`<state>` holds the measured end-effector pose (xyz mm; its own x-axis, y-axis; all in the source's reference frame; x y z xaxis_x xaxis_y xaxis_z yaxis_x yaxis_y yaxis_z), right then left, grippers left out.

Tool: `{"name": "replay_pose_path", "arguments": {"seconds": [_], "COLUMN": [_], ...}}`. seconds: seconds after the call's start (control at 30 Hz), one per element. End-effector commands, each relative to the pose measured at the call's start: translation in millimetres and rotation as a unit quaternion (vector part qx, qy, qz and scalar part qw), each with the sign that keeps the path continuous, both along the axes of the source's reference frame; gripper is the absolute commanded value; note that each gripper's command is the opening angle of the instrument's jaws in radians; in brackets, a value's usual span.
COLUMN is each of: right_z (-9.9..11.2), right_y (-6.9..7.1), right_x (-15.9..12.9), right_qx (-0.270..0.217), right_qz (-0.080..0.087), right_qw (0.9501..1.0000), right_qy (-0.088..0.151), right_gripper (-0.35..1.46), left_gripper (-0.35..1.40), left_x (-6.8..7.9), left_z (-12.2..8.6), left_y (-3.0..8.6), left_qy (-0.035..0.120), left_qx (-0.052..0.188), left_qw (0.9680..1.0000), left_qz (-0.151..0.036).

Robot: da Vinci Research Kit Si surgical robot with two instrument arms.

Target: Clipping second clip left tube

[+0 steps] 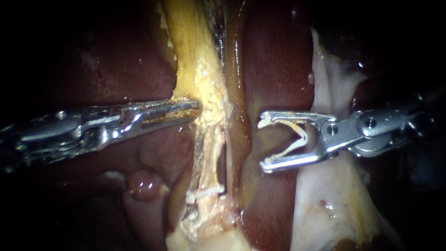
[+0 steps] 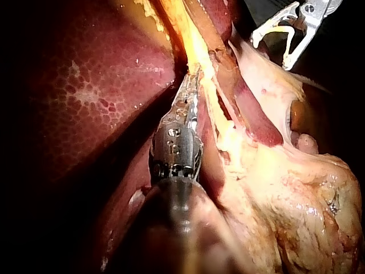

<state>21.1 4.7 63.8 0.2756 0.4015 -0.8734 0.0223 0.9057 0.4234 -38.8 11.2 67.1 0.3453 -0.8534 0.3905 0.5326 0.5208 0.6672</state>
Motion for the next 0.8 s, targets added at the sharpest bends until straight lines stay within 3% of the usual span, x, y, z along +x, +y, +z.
{"name": "replay_pose_path", "arguments": {"seconds": [0.03, 0.2, 0.4, 0.6, 0.8], "right_z": [0.3, 2.2, 6.2, 9.6, 11.2], "right_y": [-0.4, -2.7, -6.0, -7.3, -7.4], "right_x": [0.2, 1.9, 5.5, 7.4, 8.9], "right_qx": [0.000, 0.024, 0.051, 0.068, 0.076], "right_qz": [-0.002, -0.017, -0.035, -0.040, -0.044], "right_qw": [1.0000, 0.9996, 0.9980, 0.9967, 0.9960], "right_qy": [0.002, -0.003, -0.015, -0.020, -0.020], "right_gripper": [0.59, 0.58, 0.57, 0.57, 0.57], "left_gripper": [-0.35, -0.35, -0.35, -0.35, -0.35], "left_x": [0.1, 1.3, 3.6, 4.3, 3.9], "left_z": [-0.3, -3.6, -8.3, -11.4, -12.4], "left_y": [0.1, 1.6, 3.8, 3.9, 3.6], "left_qy": [0.000, 0.003, -0.008, -0.013, -0.014], "left_qx": [0.001, 0.002, -0.018, -0.032, -0.037], "left_qw": [1.0000, 1.0000, 0.9995, 0.9990, 0.9988], "left_qz": [0.000, -0.007, -0.025, -0.029, -0.029]}}
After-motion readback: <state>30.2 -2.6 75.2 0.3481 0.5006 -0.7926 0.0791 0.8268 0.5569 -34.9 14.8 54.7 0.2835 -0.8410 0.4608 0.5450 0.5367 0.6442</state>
